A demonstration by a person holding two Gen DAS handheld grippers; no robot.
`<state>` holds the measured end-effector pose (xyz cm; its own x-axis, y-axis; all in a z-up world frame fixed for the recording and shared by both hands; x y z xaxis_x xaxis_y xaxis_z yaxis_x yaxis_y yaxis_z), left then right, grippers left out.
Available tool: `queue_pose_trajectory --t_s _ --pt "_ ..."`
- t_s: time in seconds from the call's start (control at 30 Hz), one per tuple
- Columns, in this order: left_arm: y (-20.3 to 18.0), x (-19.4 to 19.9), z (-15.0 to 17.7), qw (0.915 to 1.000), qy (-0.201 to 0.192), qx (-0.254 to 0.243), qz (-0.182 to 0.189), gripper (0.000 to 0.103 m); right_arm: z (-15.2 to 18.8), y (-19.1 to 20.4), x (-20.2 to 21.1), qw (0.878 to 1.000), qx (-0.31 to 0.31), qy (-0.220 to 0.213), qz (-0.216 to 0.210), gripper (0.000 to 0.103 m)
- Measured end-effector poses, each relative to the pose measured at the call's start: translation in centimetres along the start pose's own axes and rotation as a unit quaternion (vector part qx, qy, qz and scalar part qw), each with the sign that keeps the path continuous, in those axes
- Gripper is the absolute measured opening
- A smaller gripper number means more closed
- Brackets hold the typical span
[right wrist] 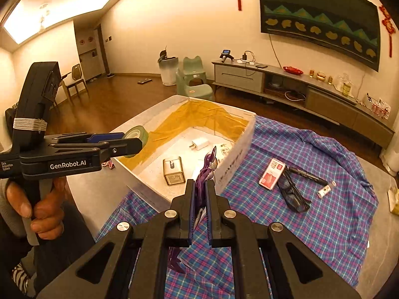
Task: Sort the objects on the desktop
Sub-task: 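Lift the tape roll and purple figurine toward the white bin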
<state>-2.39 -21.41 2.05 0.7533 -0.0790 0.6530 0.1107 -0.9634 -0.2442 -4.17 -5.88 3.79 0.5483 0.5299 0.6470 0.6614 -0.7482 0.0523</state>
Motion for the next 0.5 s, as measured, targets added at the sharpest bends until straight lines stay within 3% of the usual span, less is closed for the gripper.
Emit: queue_pose_trajectory --t_s 0.5 --pt "4.0 -2.6 -3.2 0.9993 0.007 0.027 -0.025 0.049 -3.9 1.6 -4.6 0.999 0.031 0.033 -0.009 0.009"
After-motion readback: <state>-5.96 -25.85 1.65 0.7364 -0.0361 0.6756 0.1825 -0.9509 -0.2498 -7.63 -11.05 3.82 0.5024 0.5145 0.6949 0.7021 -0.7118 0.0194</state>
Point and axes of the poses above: each gripper's, at about its wrist camera, not at the fingertips, and x roughly against the way its jaws point, y to its left, z to its underside, the point moved 5 cm from there along -x, roughly the way its jaws point
